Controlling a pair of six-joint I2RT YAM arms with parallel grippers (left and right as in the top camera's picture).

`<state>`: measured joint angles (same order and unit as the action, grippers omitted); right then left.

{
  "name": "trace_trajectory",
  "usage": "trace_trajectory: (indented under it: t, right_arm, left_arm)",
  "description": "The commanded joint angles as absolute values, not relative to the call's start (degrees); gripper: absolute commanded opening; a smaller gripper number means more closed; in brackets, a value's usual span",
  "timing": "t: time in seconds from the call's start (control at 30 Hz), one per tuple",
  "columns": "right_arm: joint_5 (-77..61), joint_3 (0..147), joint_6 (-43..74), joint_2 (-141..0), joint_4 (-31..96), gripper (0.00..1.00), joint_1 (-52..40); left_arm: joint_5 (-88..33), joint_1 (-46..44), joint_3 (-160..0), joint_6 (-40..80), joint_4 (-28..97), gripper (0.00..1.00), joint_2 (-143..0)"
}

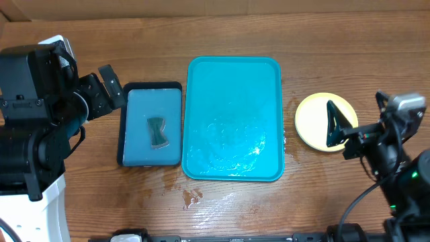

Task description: Clean dirty plates on tray and stack at the side

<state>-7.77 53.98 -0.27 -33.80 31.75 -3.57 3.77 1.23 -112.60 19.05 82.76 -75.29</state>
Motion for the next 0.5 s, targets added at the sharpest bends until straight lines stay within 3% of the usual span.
trace_trajectory:
  t: [0.0,0.27,0.47]
  right_arm:
    - [-12.4,39.3,-0.4,-26.1,24.5,0.99,0.0]
    - [-15.6,13.6,-0.2,-10.3,5.6,1.00,0.4]
    - [-15.6,2.9,-0.3,-0.2,-2.4,1.00,0.4]
  left_arm:
    - [4.7,1.3,-112.9,18.2,82.7,1.00,-75.4]
    - [4.7,1.3,-112.9,18.2,82.7,1.00,-75.4]
    - [4.7,1.3,-112.9,18.2,82.7,1.00,-75.4]
